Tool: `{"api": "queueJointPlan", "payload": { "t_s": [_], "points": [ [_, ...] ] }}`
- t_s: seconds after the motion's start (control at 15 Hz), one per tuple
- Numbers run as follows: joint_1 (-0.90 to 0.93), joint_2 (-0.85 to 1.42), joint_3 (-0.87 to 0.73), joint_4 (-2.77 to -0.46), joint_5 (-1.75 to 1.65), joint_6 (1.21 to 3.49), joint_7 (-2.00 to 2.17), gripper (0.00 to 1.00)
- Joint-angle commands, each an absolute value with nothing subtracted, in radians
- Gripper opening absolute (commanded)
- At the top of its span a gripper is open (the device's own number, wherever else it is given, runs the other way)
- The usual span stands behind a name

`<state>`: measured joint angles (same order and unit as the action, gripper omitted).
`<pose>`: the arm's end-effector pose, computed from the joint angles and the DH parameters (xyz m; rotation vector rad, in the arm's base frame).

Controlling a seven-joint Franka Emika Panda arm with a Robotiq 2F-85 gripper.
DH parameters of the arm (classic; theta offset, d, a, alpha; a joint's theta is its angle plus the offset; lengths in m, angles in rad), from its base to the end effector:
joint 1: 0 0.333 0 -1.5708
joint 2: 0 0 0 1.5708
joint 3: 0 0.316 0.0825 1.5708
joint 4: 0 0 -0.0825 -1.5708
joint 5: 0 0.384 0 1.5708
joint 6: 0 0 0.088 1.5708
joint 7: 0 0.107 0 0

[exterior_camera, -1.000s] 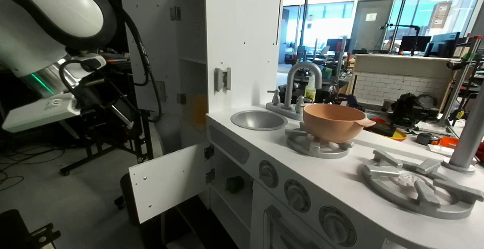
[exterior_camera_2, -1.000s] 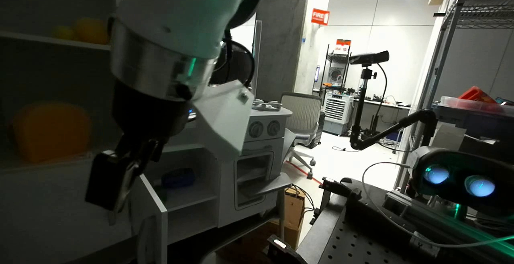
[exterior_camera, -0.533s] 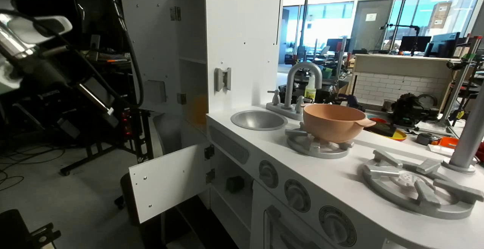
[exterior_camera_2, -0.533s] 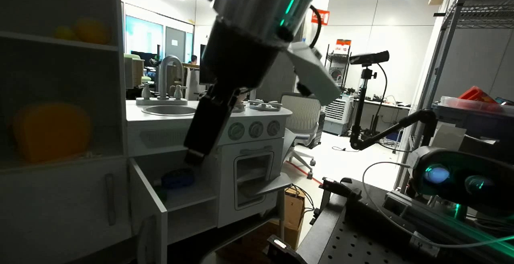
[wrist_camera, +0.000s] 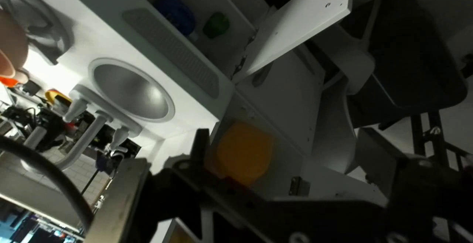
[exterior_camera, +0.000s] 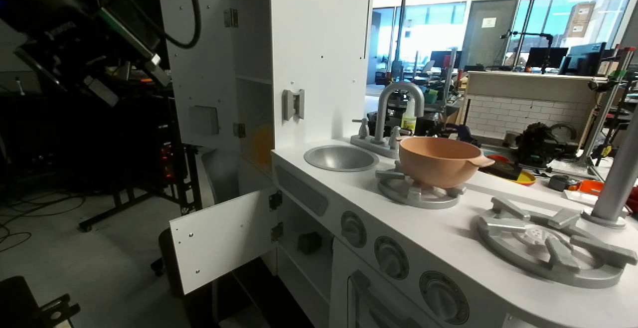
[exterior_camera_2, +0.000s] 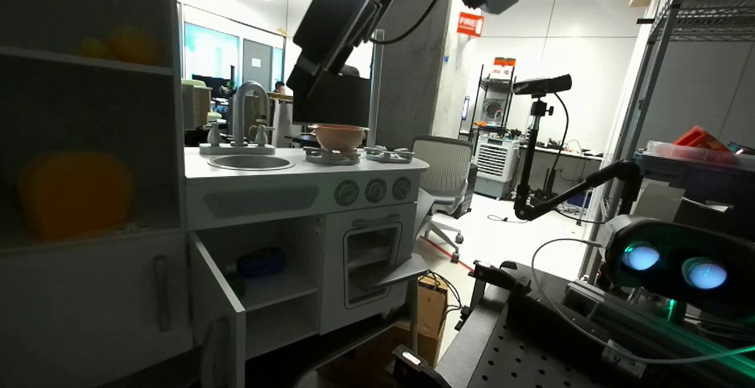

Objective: Open the second cabinet door from the left, put the blue bottle and green pepper inside it, and then close the cabinet door

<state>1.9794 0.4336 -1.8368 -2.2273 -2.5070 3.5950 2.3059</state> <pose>0.3992 0.1491 0.3777 2.6922 0.8279 0.8919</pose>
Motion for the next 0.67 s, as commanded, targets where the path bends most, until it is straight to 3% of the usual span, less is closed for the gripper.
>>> {"api": "queueJointPlan", "payload": {
  "t_s": [0.0,0.4,0.47,0.6],
  "points": [
    [2.089,0.456,-1.993,-2.215,-2.507,3.796,2.229,1.0],
    [2.173,0.491,-2.113,-2.258,-2.508,3.797,2.154,1.0],
    [2.097,0.508,-2.036,-2.291,-2.358,3.625,2.048,1.0],
    [2.108,0.516,-2.059,-2.303,-2.357,3.625,2.029,1.0]
  ]
}}
